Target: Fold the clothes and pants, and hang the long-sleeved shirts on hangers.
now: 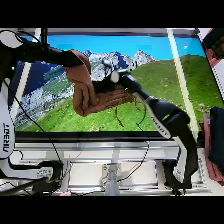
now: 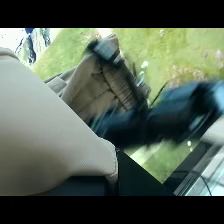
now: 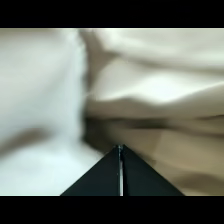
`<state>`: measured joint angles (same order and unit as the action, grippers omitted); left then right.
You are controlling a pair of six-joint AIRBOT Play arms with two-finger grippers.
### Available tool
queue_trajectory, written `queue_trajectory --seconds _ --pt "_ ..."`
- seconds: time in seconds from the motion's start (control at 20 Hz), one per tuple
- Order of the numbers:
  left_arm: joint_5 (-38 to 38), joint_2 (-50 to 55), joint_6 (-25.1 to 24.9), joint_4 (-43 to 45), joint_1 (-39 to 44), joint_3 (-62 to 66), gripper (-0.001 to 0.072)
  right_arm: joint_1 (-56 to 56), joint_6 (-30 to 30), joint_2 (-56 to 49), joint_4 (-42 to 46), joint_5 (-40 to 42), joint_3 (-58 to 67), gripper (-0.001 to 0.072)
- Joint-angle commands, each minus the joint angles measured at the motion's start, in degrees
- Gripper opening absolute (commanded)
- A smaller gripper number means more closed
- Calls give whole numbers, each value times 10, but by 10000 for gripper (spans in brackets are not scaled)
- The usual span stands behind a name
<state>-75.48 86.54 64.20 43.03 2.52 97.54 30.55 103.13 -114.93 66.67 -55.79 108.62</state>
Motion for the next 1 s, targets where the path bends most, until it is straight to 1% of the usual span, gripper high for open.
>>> queue_trajectory --seconds 0.0,0.1,0.4,0.6,0.7,0.95 --pt "4 2 -5 0 8 0 27 -77 -100 47 17 -105 0 42" --pt "13 5 -5 0 23 0 27 -126 -112 73 17 -129 0 43" --pt "42 30 -6 0 100 0 27 -264 -112 143 17 -139 0 44" --pt "57 53 -6 0 147 0 27 -329 -113 168 17 -154 0 44" --pt "91 69 -6 0 172 0 27 -347 -113 170 17 -159 0 44" --pt "234 122 -6 0 240 0 27 -351 -113 170 17 -166 0 44"
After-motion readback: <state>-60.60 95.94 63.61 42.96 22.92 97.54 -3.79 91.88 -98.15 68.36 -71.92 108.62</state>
